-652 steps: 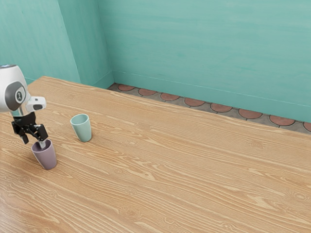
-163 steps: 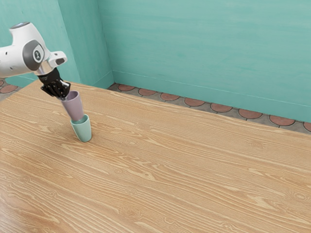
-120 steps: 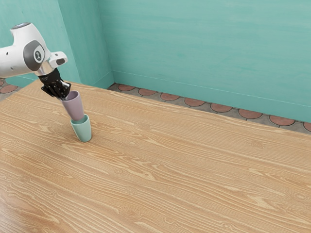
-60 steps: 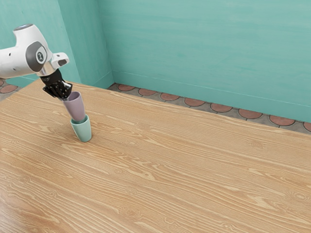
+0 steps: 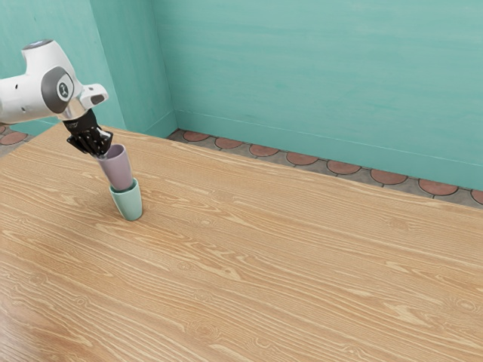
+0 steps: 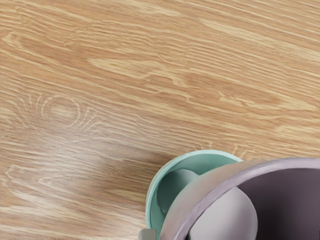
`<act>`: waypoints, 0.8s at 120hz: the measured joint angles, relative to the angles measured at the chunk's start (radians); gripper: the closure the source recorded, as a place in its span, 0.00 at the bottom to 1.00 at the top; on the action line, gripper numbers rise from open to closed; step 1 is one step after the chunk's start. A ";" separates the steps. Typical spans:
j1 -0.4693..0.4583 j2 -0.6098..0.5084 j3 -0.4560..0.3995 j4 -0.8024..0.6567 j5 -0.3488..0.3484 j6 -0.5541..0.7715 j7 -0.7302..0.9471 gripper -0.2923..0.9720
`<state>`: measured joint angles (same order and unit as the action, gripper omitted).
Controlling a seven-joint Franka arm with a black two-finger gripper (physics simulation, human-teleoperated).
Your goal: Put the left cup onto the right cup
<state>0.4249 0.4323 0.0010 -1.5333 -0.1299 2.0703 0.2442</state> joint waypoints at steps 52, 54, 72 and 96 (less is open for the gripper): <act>0.000 0.024 -0.001 0.013 -0.001 0.001 -0.001 0.85; 0.000 0.025 -0.001 0.013 -0.001 0.001 -0.001 0.85; -0.001 0.032 -0.001 0.013 -0.002 0.001 -0.002 0.85; 0.000 0.038 -0.001 0.013 -0.002 0.001 -0.004 0.85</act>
<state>0.4248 0.4698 0.0000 -1.5204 -0.1318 2.0718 0.2405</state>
